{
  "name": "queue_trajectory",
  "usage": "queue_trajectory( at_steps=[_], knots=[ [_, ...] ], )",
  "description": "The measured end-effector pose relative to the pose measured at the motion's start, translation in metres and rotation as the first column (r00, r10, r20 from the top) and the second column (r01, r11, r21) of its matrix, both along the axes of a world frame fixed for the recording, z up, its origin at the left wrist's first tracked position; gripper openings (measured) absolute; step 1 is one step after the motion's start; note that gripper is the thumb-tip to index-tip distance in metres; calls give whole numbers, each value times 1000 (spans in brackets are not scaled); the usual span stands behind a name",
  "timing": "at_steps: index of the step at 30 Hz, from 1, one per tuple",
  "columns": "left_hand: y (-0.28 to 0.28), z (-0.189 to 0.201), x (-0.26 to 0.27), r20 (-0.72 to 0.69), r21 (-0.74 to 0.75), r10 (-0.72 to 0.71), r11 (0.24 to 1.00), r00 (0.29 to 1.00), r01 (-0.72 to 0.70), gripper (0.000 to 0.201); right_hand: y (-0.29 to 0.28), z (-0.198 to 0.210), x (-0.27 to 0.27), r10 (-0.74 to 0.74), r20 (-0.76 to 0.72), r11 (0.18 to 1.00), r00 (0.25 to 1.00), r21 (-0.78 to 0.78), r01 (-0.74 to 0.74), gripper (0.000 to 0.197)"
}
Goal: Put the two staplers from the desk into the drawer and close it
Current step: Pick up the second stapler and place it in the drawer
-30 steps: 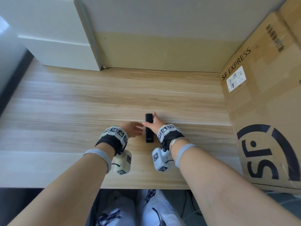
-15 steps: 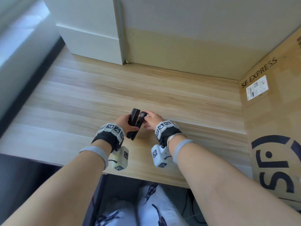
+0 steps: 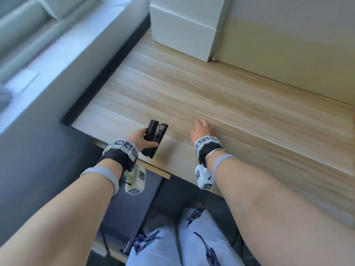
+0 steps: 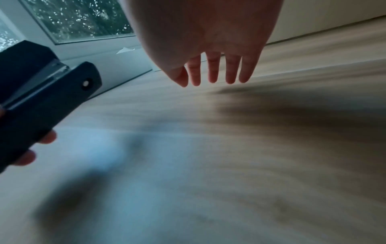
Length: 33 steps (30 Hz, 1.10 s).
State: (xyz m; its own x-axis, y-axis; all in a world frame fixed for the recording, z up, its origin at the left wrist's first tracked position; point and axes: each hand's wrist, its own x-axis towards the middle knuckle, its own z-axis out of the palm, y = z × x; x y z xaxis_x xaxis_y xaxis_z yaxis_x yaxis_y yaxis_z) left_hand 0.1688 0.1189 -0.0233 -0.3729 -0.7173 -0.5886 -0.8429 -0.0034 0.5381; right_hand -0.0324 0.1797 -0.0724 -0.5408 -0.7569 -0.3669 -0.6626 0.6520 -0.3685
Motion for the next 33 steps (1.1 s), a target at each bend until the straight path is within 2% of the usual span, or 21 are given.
queue_trajectory(
  at_steps=[4,9,15,20,23,27,33],
  knots=[
    [4,-6,65,38,88,44,995,998,-47,46,-7,-12,32,12,-76,1000,997,2,-12,51],
    [17,-20,127,63,216,69,973,996,-81,28,-9,-28,68,-16,-148,1000,989,6,17,56],
    [41,-75,170,185,253,74,960,980,-121,30,-8,-52,92,-86,-251,996,964,-43,78,62],
    [57,-141,172,364,159,97,973,926,-164,56,-5,-63,94,-96,-333,992,938,-113,62,63],
    [62,-172,164,402,158,126,966,907,-204,34,-4,-67,94,-101,-379,988,920,-146,49,62],
    [66,-207,156,413,152,141,963,900,-221,22,-4,-71,93,-108,-417,986,902,-159,44,63],
    [68,-244,145,416,121,147,969,898,-214,34,-5,-75,92,-124,-455,982,882,-186,41,65]
  ],
)
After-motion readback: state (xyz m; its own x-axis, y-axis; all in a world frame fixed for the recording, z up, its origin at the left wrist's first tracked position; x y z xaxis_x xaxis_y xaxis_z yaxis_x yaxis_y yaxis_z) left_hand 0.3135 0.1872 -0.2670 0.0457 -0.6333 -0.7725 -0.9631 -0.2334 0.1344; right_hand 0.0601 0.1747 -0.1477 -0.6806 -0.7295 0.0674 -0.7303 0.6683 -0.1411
